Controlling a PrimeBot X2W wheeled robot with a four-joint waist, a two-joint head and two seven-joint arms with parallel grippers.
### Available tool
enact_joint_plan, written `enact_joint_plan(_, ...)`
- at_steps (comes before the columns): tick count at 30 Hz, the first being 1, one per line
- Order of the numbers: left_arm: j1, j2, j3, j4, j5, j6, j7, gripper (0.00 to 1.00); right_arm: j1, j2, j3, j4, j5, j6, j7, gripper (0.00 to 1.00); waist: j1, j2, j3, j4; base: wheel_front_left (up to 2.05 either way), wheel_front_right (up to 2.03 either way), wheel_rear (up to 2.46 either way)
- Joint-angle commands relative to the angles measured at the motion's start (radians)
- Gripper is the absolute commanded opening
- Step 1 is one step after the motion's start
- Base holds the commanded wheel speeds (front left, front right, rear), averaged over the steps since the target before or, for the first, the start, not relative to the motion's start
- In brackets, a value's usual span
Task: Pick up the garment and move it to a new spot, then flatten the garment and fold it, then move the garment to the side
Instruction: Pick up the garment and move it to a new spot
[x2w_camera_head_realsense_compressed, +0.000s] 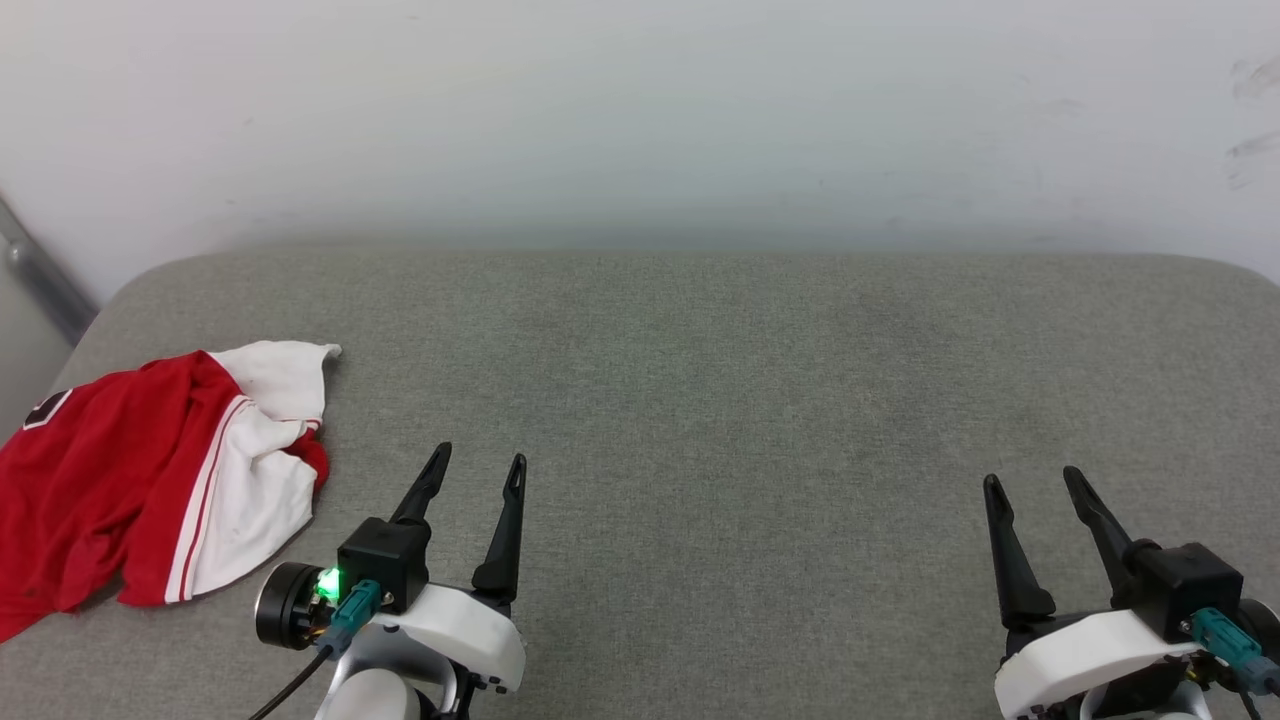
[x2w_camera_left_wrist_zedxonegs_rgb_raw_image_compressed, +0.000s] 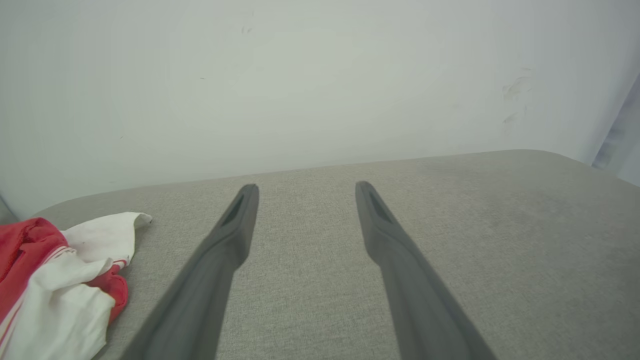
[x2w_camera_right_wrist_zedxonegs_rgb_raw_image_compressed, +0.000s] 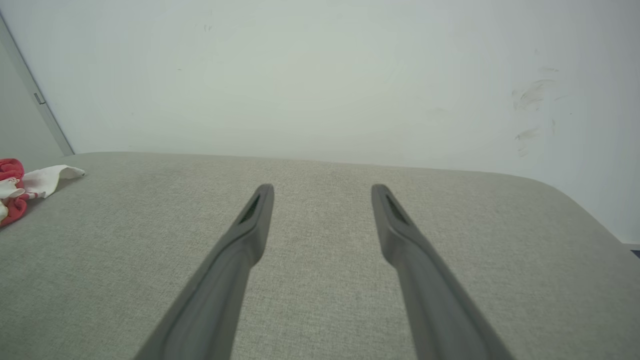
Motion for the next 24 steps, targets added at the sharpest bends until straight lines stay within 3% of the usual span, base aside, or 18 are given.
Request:
enact_joint_plan(1, -0.01, -0.001, 0.002, 0.002, -0.004, 0.004, -0.003, 1.0, 0.006, 0.001, -0.002, 0.002, 0.004, 0.0, -0.006, 1.0, 0.0, 0.0, 0.0, 0.002, 0.0, 0.0, 0.0)
enact_joint_plan(11, -0.01, -0.002, 0.013, 0.015, -0.012, 0.008, -0.003, 1.0, 0.011, 0.001, -0.006, 0.005, 0.006, 0.0, -0.01, 1.0, 0.0, 0.0, -0.005, 0.031, 0.0, 0.0, 0.0)
enact_joint_plan(24, -0.016, 0.008, 0.043, 0.024, -0.017, 0.022, -0.003, 1.0, 0.004, 0.001, 0.034, 0.004, 0.032, 0.0, -0.013, 1.0, 0.0, 0.0, -0.001, 0.226, 0.0, 0.0, 0.0)
